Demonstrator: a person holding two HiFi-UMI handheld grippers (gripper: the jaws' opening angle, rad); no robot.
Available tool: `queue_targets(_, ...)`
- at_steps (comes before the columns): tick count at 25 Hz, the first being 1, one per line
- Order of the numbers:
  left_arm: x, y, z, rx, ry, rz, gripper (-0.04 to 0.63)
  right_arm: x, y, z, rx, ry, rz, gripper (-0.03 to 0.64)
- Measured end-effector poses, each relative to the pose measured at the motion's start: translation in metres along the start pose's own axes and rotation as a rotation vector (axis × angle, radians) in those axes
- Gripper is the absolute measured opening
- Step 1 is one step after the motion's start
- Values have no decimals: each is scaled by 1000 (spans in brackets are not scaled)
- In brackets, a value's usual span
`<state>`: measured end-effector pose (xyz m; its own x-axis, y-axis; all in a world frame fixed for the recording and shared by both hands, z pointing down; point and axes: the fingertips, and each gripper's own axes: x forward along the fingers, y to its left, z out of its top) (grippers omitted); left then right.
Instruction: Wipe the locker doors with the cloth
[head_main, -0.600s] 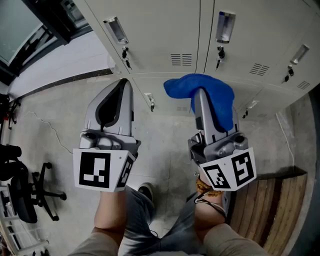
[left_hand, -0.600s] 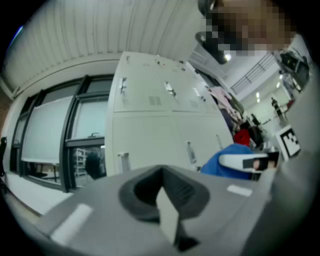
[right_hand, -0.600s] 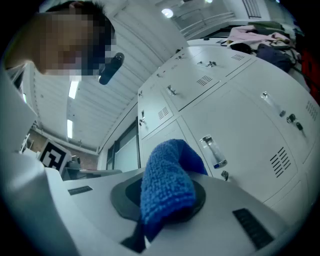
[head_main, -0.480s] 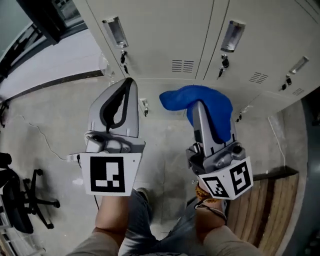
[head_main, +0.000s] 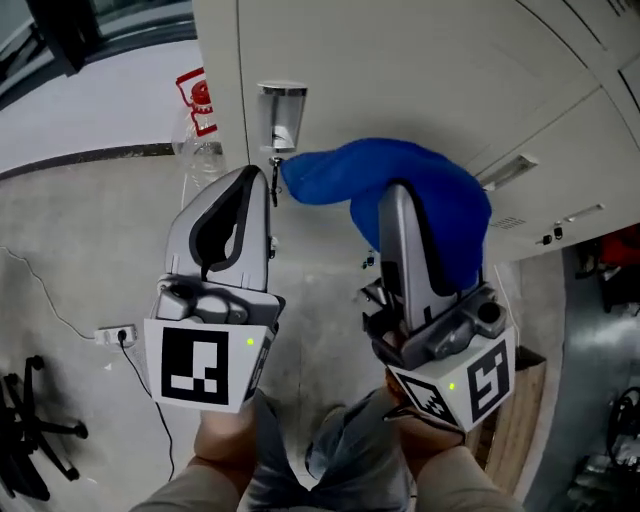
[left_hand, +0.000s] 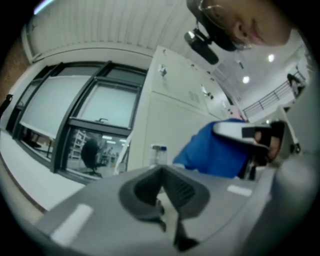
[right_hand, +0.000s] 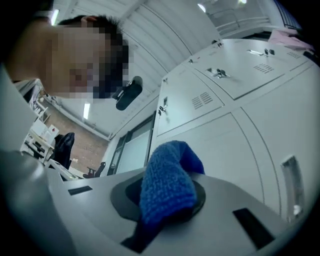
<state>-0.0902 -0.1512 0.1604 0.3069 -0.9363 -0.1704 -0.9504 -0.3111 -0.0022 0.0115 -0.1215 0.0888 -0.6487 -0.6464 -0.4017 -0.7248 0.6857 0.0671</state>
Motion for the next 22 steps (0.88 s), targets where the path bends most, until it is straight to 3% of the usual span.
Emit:
queue_targets(4,4,-1,-17,36,44,-31,2,55,4,27,-130,-66,20,31)
queue_targets(11,-7,35,-26,0,60,28,2,133,14,91,-312,-172,11,31)
queue_targets(17,-6,43,-33,4,82,28,2,142,21,70,-452,-88,-88,32)
queue_targets(22,3,39,-37,-1,77,12,2,134,18,37,-470,-27,-109,31)
